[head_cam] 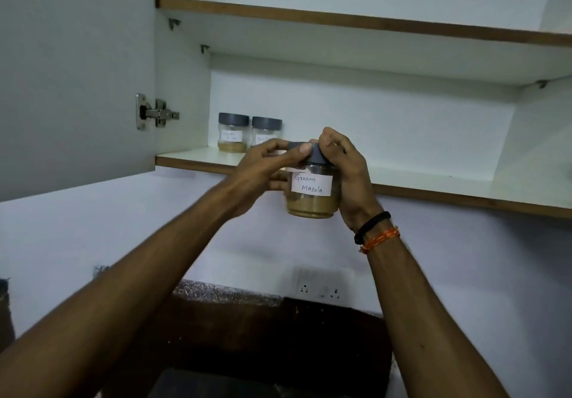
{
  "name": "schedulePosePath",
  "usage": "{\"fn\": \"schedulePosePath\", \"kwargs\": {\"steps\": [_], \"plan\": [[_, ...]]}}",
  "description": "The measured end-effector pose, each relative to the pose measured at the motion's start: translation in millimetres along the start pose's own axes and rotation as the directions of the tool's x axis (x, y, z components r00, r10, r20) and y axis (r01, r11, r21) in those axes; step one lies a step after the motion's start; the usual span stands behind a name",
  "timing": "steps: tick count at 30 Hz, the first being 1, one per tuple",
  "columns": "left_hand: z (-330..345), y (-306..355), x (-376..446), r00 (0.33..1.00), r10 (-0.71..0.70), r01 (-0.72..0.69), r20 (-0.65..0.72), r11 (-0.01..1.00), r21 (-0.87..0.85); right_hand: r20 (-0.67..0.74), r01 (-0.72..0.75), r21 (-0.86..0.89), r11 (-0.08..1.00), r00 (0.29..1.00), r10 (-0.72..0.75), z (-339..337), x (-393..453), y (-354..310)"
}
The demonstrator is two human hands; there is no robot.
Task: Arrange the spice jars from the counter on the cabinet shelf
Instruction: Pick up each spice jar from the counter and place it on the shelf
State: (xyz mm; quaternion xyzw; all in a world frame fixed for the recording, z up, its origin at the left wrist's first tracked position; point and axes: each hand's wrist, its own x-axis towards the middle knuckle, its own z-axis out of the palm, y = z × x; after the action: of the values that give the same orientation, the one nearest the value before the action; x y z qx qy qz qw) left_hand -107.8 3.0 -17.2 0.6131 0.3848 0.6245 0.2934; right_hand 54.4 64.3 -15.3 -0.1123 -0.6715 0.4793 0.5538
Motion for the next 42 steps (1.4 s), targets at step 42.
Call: {"fn": "schedulePosePath", "kwargs": {"steps": [42], "plan": [[-68,-38,205,0.995,0.099,-0.094,0.021,0.821,0.564,-0.226,-0.131,-0.971,0.200,0.775,-0.590,-33,81,71]]}}
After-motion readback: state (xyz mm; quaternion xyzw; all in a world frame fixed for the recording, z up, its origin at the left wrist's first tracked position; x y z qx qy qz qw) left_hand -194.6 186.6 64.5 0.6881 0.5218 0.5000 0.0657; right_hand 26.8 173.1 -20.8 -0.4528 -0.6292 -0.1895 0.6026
